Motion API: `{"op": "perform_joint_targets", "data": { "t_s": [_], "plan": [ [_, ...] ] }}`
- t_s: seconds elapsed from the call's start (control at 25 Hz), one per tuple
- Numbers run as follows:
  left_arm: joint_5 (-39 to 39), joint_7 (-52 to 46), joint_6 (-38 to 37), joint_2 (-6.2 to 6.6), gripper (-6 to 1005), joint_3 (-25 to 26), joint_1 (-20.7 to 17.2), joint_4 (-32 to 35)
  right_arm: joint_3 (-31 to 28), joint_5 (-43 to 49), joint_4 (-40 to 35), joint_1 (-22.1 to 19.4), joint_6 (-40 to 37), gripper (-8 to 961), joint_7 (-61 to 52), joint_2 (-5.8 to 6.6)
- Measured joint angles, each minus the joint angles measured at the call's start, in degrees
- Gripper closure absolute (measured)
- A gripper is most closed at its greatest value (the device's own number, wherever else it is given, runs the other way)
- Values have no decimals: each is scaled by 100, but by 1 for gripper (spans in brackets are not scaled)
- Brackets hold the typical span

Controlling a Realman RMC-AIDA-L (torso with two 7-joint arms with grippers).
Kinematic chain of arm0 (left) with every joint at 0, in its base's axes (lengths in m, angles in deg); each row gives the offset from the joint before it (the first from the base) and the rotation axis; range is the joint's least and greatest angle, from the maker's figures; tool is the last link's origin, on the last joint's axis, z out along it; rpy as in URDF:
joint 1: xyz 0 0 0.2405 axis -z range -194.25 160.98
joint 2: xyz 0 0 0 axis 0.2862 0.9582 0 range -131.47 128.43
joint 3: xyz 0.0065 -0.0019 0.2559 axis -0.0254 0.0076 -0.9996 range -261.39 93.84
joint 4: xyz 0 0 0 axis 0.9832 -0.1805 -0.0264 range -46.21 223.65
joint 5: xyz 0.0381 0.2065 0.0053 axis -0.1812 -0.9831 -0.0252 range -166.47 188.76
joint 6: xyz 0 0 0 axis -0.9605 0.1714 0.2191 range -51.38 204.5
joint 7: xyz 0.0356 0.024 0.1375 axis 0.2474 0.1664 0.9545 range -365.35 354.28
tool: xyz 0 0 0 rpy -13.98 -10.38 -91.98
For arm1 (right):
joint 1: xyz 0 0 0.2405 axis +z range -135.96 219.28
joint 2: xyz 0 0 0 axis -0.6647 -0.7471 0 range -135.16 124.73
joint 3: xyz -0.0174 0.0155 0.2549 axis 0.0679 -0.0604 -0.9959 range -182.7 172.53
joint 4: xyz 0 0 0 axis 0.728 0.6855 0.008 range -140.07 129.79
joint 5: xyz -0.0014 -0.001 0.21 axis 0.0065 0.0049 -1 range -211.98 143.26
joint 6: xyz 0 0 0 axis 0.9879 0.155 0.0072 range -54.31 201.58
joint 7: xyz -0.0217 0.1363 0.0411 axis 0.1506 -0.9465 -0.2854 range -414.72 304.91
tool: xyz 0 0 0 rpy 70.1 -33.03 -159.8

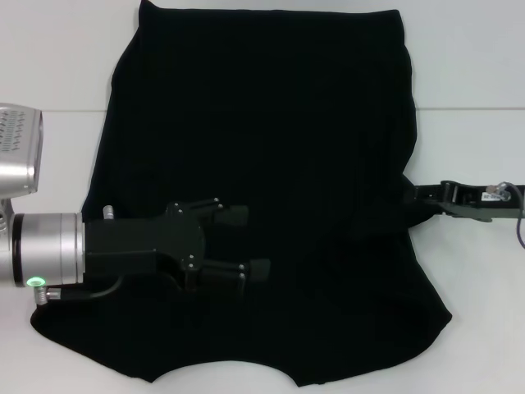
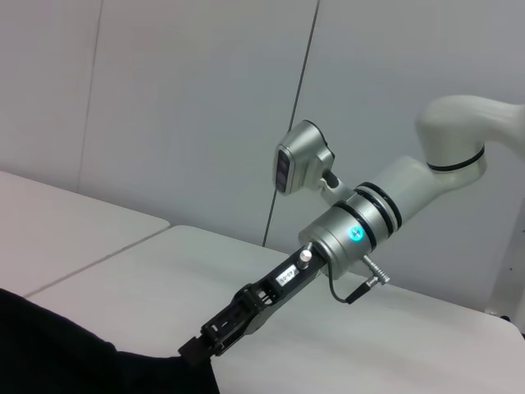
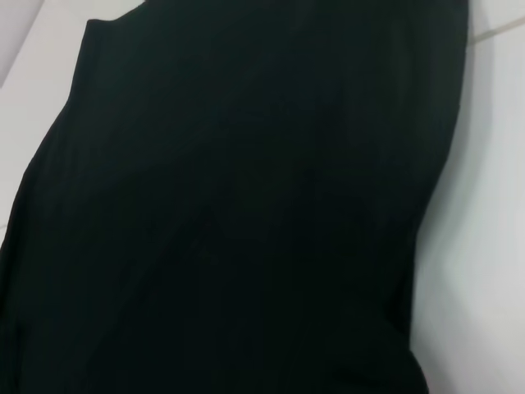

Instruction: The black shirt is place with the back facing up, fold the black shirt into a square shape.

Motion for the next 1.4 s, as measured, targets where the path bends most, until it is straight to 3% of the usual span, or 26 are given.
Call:
{"op": "perform_joint_targets", "data": {
  "t_s": [0.24,0.68,1.0,1.4],
  "plan": [
    [-4,11,6,24,49,3,23,0,-63,-43,-11,20,52,338,287,-86],
    [-9,16,16,28,50,0,30,9,-80,-205,-62,124,-69,803,434,-123],
    [-9,4,15,32,50,10,46,17,-33,-377,-101,359,-76,911,452,-147],
    [-8,-1,22,43,49,42,44,27,-48,-418,-100,530,298,897,744,-481]
  ]
}}
